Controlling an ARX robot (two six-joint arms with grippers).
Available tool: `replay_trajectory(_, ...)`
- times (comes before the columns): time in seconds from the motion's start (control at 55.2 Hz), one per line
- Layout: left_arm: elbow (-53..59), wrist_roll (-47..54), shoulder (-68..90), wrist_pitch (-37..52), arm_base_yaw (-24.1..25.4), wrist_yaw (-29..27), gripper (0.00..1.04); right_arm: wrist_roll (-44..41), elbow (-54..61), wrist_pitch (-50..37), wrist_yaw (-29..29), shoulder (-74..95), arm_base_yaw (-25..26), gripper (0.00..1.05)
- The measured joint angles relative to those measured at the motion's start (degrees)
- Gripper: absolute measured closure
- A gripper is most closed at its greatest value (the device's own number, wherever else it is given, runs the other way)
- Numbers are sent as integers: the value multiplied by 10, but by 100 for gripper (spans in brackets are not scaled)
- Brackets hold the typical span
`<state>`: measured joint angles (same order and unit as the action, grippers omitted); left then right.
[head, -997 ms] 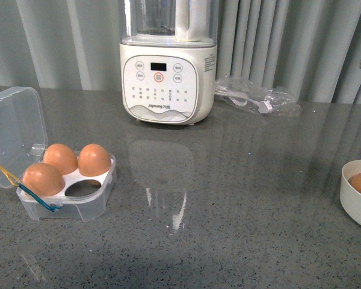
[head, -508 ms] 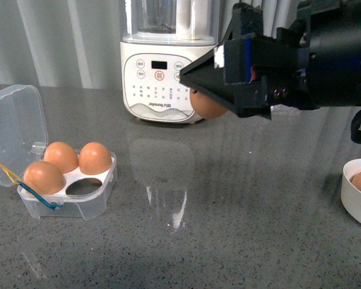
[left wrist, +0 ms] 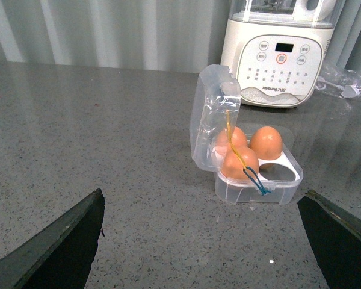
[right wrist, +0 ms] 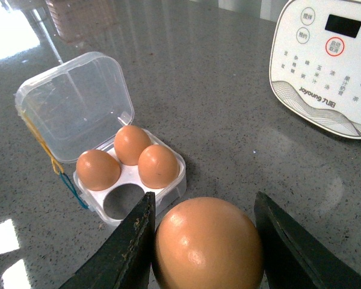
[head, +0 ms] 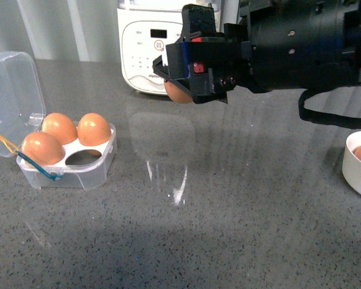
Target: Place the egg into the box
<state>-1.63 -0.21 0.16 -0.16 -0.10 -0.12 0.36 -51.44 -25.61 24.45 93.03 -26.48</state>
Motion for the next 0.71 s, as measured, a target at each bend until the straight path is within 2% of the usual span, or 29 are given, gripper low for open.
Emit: replay_trajectory(0.707,0,0,0,0,0,0,7,-4,-90,23,12,101,-91,62)
